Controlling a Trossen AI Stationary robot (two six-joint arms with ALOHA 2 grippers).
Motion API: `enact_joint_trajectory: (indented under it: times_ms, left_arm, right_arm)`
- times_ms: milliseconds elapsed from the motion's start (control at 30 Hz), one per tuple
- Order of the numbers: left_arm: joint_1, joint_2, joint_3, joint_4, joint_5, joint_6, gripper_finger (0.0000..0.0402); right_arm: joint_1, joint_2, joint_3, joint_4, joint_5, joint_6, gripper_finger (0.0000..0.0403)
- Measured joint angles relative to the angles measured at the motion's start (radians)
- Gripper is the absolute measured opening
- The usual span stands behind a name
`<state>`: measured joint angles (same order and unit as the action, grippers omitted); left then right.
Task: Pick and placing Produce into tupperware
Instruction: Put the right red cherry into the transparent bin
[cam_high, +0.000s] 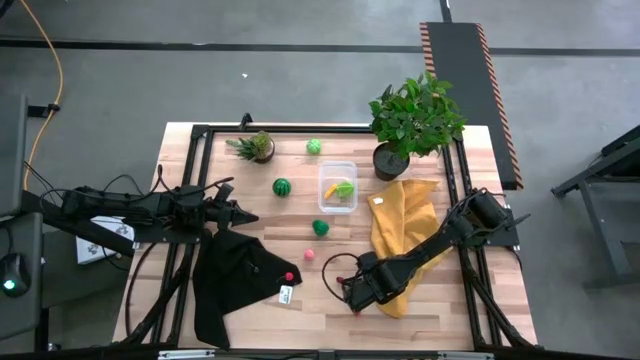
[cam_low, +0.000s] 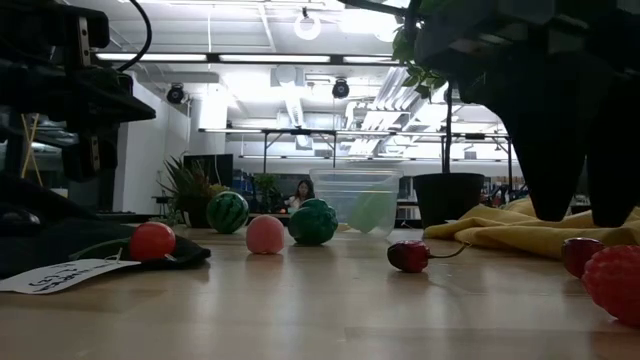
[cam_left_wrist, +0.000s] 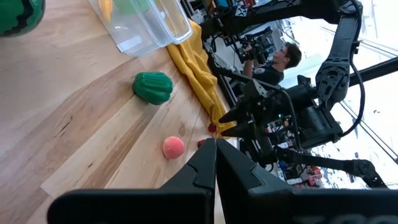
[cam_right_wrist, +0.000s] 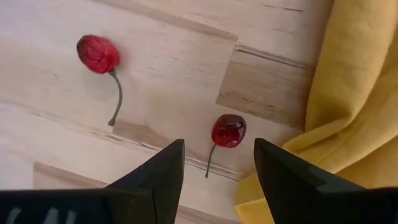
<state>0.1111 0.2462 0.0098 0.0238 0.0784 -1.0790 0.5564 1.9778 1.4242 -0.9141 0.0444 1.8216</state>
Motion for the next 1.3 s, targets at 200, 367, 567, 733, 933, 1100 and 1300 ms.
enact_joint_trajectory:
  times_ms: [200,367,567,733,933,1100,1300]
  left_arm:
    - [0.0,0.0,0.0,0.0,0.0,0.0,0.0001]
    - [0.0,0.0,0.0,0.0,0.0,0.0,0.0001]
    - [0.0,0.0,0.0,0.0,0.0,0.0,0.0001]
    - [0.0,0.0,0.0,0.0,0.0,0.0,0.0001]
    - [0.0,0.0,0.0,0.0,0.0,0.0,0.0001]
    - [0.0,0.0,0.0,0.0,0.0,0.0,0.0001]
    - [0.0,0.0,0.0,0.0,0.0,0.0,0.0001]
  right_arm:
    - [0.0,0.0,0.0,-0.018,0.0,0.051,0.0185]
    - [0.0,0.0,0.0,-0.018,0.0,0.074,0.0185]
    - [0.0,0.017,0.0,-0.017,-0.001,0.09,0.0185]
    - [0.0,0.021,0.0,-0.011,0.006,0.09,0.0185]
    - [-0.006,0.039,0.0,-0.017,0.0,0.09,0.0185]
    - [-0.009,0.047,0.0,0.001,-0.003,0.09,0.0185]
    - [-0.017,0.051,0.0,-0.004,-0.001,0.09,0.0185]
